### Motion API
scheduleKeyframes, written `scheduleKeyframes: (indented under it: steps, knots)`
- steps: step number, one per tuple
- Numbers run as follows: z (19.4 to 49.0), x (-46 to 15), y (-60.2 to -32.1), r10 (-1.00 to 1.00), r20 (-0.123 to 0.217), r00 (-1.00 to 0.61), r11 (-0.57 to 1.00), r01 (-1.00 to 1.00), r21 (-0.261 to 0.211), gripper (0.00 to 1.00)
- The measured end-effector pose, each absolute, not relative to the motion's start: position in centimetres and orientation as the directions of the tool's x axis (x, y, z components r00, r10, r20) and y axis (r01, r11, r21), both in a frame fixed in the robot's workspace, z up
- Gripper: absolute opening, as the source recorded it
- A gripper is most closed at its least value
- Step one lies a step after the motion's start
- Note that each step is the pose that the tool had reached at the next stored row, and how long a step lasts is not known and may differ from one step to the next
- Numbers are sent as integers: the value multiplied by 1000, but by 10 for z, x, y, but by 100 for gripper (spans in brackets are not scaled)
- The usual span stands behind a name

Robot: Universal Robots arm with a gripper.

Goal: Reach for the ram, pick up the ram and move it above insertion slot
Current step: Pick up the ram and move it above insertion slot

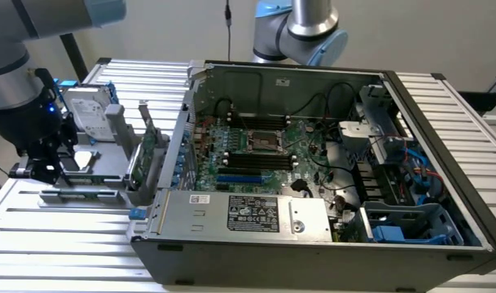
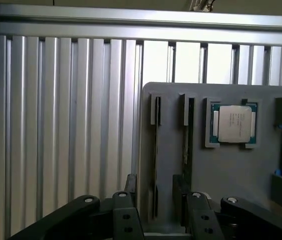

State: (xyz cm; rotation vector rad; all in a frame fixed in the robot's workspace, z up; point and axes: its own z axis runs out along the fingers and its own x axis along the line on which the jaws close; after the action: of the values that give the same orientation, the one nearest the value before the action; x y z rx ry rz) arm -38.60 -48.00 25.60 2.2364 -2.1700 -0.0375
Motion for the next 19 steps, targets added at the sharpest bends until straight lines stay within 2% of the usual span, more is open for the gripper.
scheduleKeyframes:
  steps: [19]
  knots:
    - [221, -392, -474, -1000, 0, 30, -30, -999, 35, 42]
